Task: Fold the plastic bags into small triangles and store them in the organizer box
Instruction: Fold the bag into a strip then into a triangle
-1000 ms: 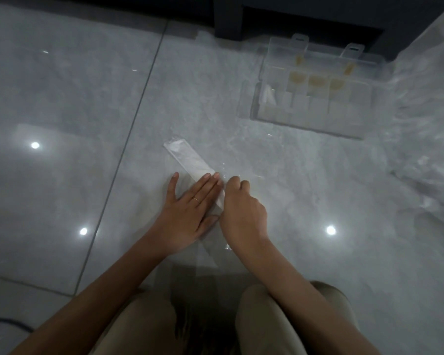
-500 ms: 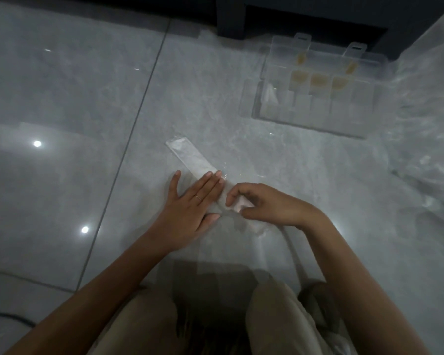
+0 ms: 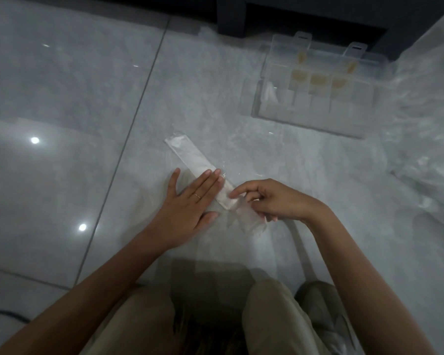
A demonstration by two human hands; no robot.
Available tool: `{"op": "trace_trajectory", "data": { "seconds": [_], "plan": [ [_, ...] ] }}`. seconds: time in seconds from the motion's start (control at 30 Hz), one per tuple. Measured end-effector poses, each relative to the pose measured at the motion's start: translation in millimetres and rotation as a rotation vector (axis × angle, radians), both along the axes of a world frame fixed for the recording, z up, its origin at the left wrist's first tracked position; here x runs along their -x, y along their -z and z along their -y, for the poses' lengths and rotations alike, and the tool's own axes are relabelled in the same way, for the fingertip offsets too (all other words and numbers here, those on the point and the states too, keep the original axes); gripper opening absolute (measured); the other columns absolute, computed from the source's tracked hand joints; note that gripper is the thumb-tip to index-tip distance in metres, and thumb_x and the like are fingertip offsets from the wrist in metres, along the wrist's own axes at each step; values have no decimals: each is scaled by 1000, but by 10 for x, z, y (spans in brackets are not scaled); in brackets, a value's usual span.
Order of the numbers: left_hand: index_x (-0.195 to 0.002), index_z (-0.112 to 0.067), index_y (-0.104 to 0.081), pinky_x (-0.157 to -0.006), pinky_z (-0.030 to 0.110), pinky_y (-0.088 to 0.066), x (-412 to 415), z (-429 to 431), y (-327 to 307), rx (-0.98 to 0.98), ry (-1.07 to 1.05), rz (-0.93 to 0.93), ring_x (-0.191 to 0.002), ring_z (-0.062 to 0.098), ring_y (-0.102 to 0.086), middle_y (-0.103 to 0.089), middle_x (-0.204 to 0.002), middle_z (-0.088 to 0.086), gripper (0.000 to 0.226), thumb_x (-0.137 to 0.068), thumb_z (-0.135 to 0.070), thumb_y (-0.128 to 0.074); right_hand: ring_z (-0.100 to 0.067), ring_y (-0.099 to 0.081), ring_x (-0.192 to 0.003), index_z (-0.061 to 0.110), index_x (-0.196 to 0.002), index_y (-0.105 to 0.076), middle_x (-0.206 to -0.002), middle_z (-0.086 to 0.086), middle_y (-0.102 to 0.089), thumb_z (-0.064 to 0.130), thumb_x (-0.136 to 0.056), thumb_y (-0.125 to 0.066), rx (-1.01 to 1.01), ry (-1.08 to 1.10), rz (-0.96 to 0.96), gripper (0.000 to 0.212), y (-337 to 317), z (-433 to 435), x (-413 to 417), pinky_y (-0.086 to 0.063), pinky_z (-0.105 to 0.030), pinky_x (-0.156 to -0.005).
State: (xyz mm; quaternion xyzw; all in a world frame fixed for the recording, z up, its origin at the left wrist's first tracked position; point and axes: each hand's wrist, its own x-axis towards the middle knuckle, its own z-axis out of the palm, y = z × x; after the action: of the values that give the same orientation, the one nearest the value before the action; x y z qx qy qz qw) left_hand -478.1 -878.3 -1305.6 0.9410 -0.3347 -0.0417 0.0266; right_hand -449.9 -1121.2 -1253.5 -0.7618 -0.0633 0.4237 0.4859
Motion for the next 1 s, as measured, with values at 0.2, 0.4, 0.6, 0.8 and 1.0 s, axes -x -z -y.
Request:
{"op": "trace_trajectory", "data": {
  "seconds": [0.2,0.4,0.6,0.8,1.0],
  "plan": [
    [-150,-12,-31,-111,62,-11,2,4,10,7,-3,18,-144,18,-25,-28,-157,6,63,-96,-44,-32,-14,-59,-53,14,-105,-70,-63,9,-67,-3,-87,-54,-9,85,-12,30,29,-44,1,-46,-20,-49],
    [-136,-16,-41,-112,59,-6,-14,7,-5,115,-8,-20,-144,16,-24,-36,-154,6,53,-93,-45,-39,-8,-50,-42,11,-79,-73,-71,-5,-73,14,-88,-68,8,308,-16,11,103,-174,41,-36,-17,-40],
    [-130,-26,-54,-113,43,-7,-64,186,-90,618,-456,-231,-119,-2,-48,-58,-129,-12,55,-81,-52,-46,-5,-67,-61,14,-74,-77,-60,4,-71,24,-86,-70,135,289,86,18,115,-258,27,-55,-31,-73],
    [-87,-34,-55,-102,40,-27,-208,362,-151,795,-610,-213,-83,-6,-53,-61,-97,-21,14,-79,-45,-49,4,-53,-44,21,-60,-70,-49,8,-64,29,-89,-67,246,263,109,30,52,-352,23,-39,-19,-55],
    [-88,-26,-60,-98,49,-37,-218,328,-133,721,-528,-199,-90,7,-59,-65,-96,-12,17,-77,-37,-52,2,-57,-54,20,-107,-66,-59,11,-63,16,-96,-55,112,399,413,16,42,-204,225,-38,-9,-58]
  ]
}}
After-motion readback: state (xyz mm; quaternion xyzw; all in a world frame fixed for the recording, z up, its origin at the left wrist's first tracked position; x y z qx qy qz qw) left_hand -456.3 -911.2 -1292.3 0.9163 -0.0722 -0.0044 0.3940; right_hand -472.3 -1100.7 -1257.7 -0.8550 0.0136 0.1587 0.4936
